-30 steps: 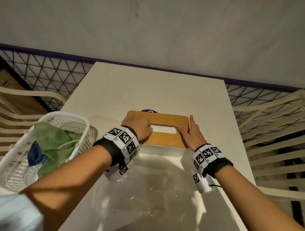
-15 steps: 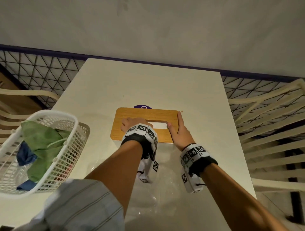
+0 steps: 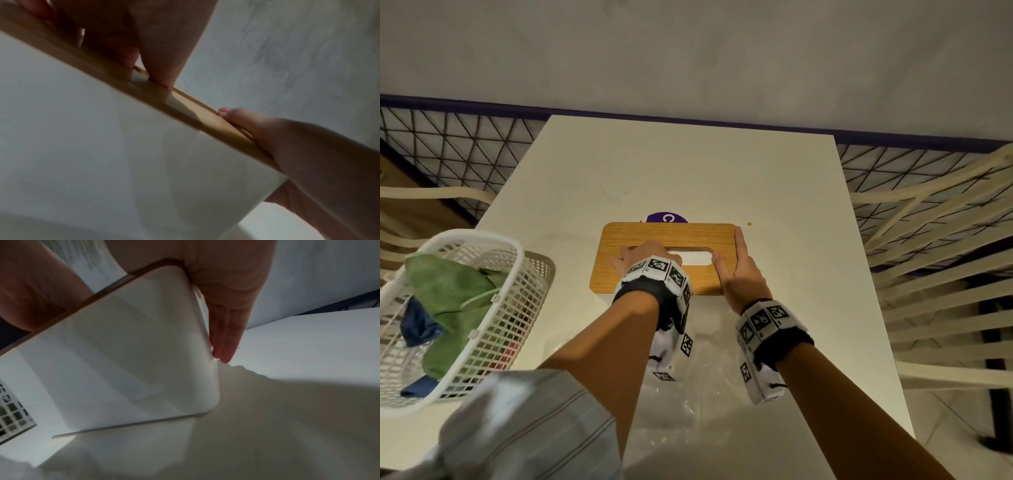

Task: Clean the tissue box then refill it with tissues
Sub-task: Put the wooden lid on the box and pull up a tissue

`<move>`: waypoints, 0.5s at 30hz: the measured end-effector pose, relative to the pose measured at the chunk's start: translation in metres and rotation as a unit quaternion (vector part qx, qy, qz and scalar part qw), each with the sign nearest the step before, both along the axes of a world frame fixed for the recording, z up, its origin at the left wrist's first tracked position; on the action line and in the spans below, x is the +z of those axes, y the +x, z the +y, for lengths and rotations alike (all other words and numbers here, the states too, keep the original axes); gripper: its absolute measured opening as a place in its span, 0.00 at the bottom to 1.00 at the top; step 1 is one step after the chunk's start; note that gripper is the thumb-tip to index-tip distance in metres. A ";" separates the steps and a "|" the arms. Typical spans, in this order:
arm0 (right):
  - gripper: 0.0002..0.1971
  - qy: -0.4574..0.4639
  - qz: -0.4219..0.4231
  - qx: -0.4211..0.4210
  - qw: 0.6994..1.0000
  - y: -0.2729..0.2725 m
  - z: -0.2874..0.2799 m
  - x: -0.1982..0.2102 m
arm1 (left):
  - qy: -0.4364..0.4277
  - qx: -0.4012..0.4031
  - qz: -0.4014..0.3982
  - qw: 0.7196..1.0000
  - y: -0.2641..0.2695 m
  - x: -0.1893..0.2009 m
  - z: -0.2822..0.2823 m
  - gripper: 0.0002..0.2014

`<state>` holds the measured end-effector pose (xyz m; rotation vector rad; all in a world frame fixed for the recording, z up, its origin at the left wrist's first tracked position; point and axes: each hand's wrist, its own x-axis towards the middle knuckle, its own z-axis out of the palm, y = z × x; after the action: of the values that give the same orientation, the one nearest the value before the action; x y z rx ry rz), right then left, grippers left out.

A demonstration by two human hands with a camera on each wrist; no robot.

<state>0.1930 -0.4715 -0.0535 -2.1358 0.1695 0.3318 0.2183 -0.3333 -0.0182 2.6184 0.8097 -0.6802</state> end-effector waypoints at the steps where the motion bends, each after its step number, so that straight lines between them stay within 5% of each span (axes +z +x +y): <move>1: 0.32 -0.004 -0.007 0.000 1.000 -0.001 0.000 0.000 | -0.002 0.001 0.003 1.000 0.001 -0.001 0.001 0.17; 10: 0.32 -0.042 -0.018 0.004 0.999 -0.003 0.000 0.000 | -0.113 -0.009 -0.025 0.993 -0.001 0.003 0.017 0.16; 15: 0.32 -0.062 -0.017 0.012 0.998 -0.002 0.001 0.001 | -0.090 -0.023 -0.081 0.992 -0.009 0.007 0.022 0.15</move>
<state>0.1908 -0.4704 -0.0524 -2.2656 0.1468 0.3057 0.2095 -0.3113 -0.0110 2.4955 0.6128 -0.5176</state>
